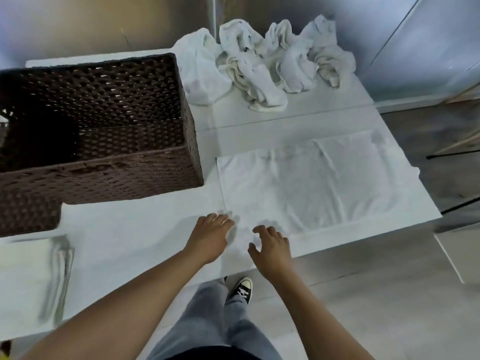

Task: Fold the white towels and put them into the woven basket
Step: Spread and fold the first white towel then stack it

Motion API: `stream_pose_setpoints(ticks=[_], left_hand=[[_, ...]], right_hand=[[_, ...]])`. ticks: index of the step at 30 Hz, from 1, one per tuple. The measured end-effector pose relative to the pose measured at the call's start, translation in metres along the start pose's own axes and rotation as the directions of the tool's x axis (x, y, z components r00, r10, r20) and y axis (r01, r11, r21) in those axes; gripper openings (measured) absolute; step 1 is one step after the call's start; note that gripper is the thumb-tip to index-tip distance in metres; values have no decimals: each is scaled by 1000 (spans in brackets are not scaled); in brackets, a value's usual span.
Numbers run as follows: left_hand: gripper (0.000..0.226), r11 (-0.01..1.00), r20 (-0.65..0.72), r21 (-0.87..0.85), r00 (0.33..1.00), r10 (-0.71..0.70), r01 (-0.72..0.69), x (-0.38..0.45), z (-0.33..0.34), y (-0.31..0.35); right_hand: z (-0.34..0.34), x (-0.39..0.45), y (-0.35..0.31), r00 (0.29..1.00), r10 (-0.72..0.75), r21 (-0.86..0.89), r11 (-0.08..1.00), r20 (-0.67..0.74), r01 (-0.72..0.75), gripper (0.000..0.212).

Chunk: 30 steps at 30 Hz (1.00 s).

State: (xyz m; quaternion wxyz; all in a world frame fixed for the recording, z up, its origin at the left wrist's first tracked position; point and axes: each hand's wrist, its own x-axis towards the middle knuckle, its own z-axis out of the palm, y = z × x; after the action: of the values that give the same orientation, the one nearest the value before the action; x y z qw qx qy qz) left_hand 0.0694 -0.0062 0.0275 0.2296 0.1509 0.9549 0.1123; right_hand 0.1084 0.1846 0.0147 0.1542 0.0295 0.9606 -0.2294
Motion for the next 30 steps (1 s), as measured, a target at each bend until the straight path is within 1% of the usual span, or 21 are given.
stream_pose_setpoints(ticks=[2, 4, 7, 10, 12, 14, 16, 18, 20, 21, 22, 23, 25, 26, 27, 28, 29, 30], left_hand=[[61, 999, 60, 51, 998, 1, -4, 14, 5, 0], [66, 998, 102, 68, 995, -16, 9, 28, 11, -2], [64, 999, 157, 50, 987, -29, 21, 45, 18, -9], [60, 1000, 119, 10, 993, -14, 13, 51, 20, -13], [54, 1000, 105, -21, 994, 0, 2, 51, 20, -17], [45, 996, 88, -85, 996, 14, -6, 51, 22, -21], [37, 983, 61, -182, 998, 17, -5, 52, 21, -25], [30, 948, 65, -315, 998, -19, 39, 54, 16, -26], [21, 882, 116, -447, 988, -106, 148, 57, 7, -27], [17, 831, 148, -514, 976, -158, 213, 60, 4, -27], [15, 753, 188, -594, 959, -213, 283, 63, 0, -25], [16, 633, 235, -691, 937, -260, 349, 66, -4, -22], [27, 297, 369, -835, 872, -323, 463, 75, -16, -12], [31, 122, 434, -861, 838, -331, 494, 82, -23, -7], [32, -29, 479, -866, 812, -335, 499, 89, -29, -2], [31, -145, 508, -860, 793, -336, 490, 98, -34, 1], [28, -236, 521, -853, 783, -341, 465, 107, -39, 4], [26, -282, 521, -851, 774, -359, 443, 116, -44, 6]], right_hand=[[8, 6, 1, 999, 29, -15, 999, 41, -28, 35], [18, 13, 0, 995, 53, -19, 998, 86, -52, 36], [34, 21, -5, 988, 57, -70, 996, 143, -47, 42], [43, 30, -15, 992, 64, -165, 985, 106, -46, 45], [48, 36, -21, 991, 82, -237, 970, 106, -55, 42], [51, 40, -23, 991, 91, -291, 955, 102, -58, 33], [52, 42, -22, 994, 66, -302, 953, 92, -35, 31], [45, 44, -20, 993, 78, -203, 977, 86, -59, 18], [33, 44, -15, 985, 124, -65, 991, 117, -117, 6], [28, 42, -11, 984, 128, -1, 992, 126, -129, 2], [20, 39, -7, 982, 140, 65, 987, 126, -149, 2], [10, 34, -6, 981, 159, 130, 976, 110, -173, 5], [-11, 26, -5, 975, 197, 225, 950, 100, -215, 7], [-22, 23, -5, 971, 209, 270, 934, 120, -234, 7], [-32, 20, -6, 966, 213, 322, 913, 144, -249, 8], [-41, 17, -5, 966, 203, 374, 893, 159, -249, 8], [-49, 15, -6, 967, 191, 422, 873, 170, -247, 9], [-56, 14, -5, 967, 184, 474, 845, 179, -248, 10]])
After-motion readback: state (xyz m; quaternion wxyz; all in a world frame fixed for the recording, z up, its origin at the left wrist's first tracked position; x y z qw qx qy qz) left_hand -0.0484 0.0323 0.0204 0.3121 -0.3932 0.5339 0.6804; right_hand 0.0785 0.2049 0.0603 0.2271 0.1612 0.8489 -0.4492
